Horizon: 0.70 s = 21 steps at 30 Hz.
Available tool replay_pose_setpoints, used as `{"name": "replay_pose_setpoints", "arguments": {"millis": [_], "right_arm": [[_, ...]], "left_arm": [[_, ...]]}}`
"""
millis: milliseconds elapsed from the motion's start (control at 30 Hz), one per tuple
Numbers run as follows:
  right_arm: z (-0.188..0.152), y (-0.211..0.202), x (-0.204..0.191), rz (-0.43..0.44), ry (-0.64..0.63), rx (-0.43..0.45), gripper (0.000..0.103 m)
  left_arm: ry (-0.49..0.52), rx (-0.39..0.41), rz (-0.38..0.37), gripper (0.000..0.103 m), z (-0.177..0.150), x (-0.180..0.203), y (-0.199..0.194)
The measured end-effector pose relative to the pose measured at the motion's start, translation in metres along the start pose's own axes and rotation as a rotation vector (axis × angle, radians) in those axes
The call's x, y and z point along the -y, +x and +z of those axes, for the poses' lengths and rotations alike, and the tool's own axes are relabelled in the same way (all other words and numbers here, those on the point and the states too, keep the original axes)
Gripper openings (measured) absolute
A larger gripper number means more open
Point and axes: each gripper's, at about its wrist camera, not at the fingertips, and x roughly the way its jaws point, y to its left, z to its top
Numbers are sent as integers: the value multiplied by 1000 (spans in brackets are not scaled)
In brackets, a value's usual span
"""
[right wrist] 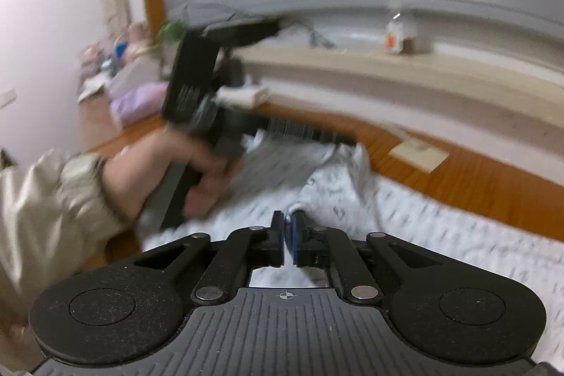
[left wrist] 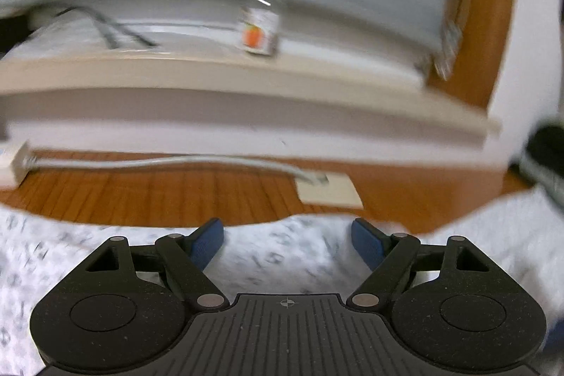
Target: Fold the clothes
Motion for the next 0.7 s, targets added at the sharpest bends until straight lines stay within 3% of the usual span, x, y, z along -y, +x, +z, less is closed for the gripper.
{"name": "replay_pose_setpoints", "arguments": {"millis": [133, 367, 433, 500, 633, 700], "right_arm": [[-11, -23, 14, -6, 11, 16, 22], [-14, -37, 74, -210, 56, 30, 23], [-8, -21, 95, -251, 69, 22, 23], [2, 1, 106, -197, 72, 10, 23], [18, 44, 105, -190, -39, -46, 34], [20, 58, 110, -170, -57, -91, 34]], "left_arm": [[-78, -17, -6, 82, 2, -13, 3], [-54, -22, 1, 82, 4, -7, 6], [-50, -13, 2, 82, 3, -6, 4], [-49, -3, 0, 82, 3, -7, 1], [-57, 14, 0, 83, 2, -8, -2], [-56, 9, -3, 83, 3, -8, -1]]}}
